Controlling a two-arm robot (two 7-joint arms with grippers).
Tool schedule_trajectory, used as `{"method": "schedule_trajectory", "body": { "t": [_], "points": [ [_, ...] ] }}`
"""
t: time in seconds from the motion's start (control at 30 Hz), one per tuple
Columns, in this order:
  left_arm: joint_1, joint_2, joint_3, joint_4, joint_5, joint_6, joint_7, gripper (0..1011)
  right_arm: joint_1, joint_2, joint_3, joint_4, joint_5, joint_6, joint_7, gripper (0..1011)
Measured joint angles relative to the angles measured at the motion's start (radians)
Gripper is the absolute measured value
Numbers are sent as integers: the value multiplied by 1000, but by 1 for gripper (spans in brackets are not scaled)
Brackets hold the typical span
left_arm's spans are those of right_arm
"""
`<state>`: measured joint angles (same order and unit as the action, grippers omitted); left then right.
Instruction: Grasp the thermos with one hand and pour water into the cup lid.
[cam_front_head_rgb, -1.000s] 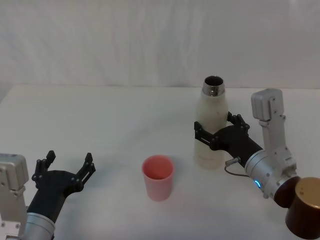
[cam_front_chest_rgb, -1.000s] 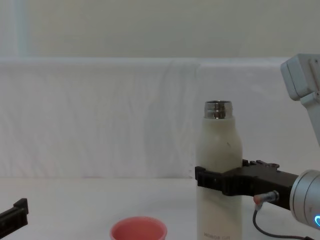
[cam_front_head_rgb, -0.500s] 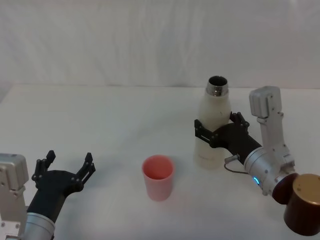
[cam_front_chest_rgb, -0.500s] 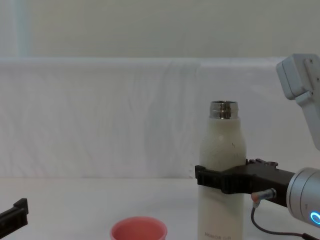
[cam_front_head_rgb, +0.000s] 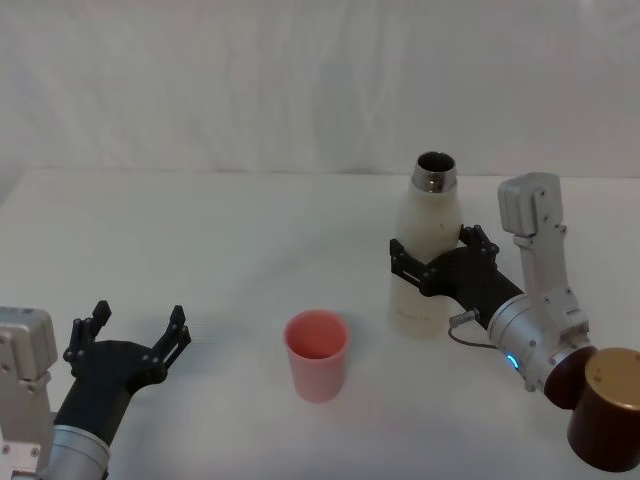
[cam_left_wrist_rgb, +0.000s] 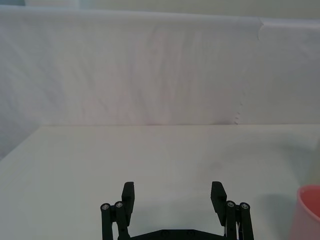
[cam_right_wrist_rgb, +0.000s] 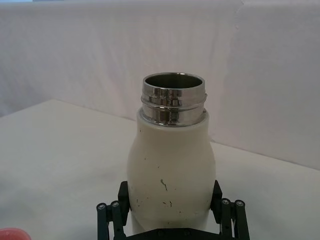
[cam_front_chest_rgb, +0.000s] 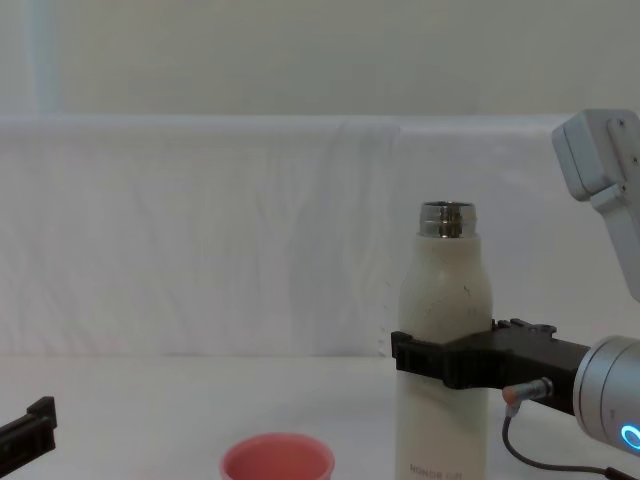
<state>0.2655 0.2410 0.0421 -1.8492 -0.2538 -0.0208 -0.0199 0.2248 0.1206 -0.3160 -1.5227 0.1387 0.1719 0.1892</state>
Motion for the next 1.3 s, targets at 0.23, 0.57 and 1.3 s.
{"method": "schedule_trajectory", "body": {
  "t": [0.23, 0.57, 1.3],
  "points": [
    [0, 0, 0, 0, 0, 0, 0, 1001, -1, 1, 0, -1, 1, 0, 0, 957],
    [0, 0, 0, 0, 0, 0, 0, 1001, -1, 1, 0, -2, 2, 0, 0, 957],
    [0, 0, 0, 0, 0, 0, 0, 1001, -58, 47, 4, -111, -88, -4, -24, 957]
  ]
}}
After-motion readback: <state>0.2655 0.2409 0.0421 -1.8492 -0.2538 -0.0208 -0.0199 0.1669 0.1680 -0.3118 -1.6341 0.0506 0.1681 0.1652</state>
